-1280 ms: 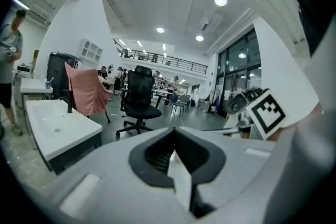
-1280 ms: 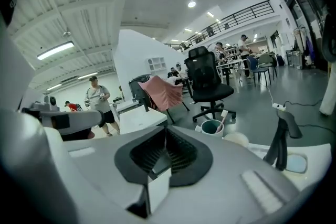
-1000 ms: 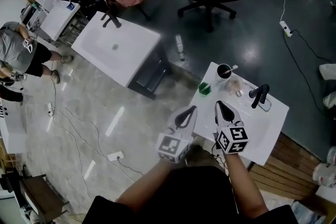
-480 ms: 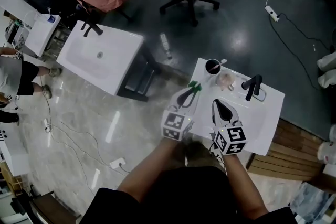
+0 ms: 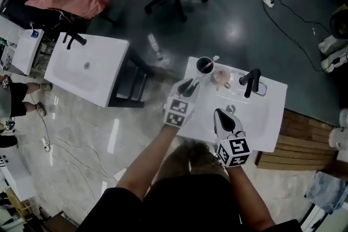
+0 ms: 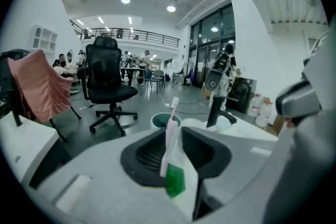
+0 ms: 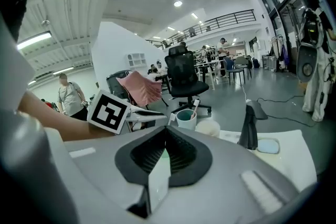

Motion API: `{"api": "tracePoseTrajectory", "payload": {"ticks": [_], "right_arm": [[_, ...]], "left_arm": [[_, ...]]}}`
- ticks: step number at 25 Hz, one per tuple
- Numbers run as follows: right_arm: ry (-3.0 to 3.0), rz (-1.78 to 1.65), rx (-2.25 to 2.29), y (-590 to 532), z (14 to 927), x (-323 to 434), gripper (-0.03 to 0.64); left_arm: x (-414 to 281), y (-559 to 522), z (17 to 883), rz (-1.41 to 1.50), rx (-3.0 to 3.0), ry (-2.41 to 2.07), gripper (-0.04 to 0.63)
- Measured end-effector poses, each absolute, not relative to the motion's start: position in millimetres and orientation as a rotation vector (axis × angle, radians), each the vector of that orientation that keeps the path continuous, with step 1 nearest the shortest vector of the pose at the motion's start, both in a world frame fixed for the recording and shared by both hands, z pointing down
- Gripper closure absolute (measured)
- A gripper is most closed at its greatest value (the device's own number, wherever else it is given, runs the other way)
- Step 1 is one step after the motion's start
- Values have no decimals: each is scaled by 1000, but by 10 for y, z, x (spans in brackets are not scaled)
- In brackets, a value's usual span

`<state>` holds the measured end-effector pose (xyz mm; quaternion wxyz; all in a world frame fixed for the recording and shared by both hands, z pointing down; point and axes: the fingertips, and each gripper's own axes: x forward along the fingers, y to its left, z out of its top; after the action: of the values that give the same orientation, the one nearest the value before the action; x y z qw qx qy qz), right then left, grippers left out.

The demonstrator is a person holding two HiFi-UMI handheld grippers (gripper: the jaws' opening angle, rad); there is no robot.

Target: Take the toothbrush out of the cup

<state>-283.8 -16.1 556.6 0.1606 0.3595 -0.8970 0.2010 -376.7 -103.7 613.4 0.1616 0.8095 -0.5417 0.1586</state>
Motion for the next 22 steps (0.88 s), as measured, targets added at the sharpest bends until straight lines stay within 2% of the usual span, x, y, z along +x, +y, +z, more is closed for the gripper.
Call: {"api": "tracePoseTrajectory", "payload": {"ticks": [10, 14, 22], "right_arm": [[-2525, 588, 1074, -84, 5634, -2743, 614], [-2514, 552, 1073, -6, 5633, -2702, 615], [-2469, 537, 1174, 92, 5548, -2507, 614]], "left_arm": [[-3779, -1192, 6471, 598, 2275, -1479, 499], [-3815, -1180, 6525, 616, 2269, -1505, 563], [-3774, -1124, 6526, 628, 2299, -1457, 569]]}}
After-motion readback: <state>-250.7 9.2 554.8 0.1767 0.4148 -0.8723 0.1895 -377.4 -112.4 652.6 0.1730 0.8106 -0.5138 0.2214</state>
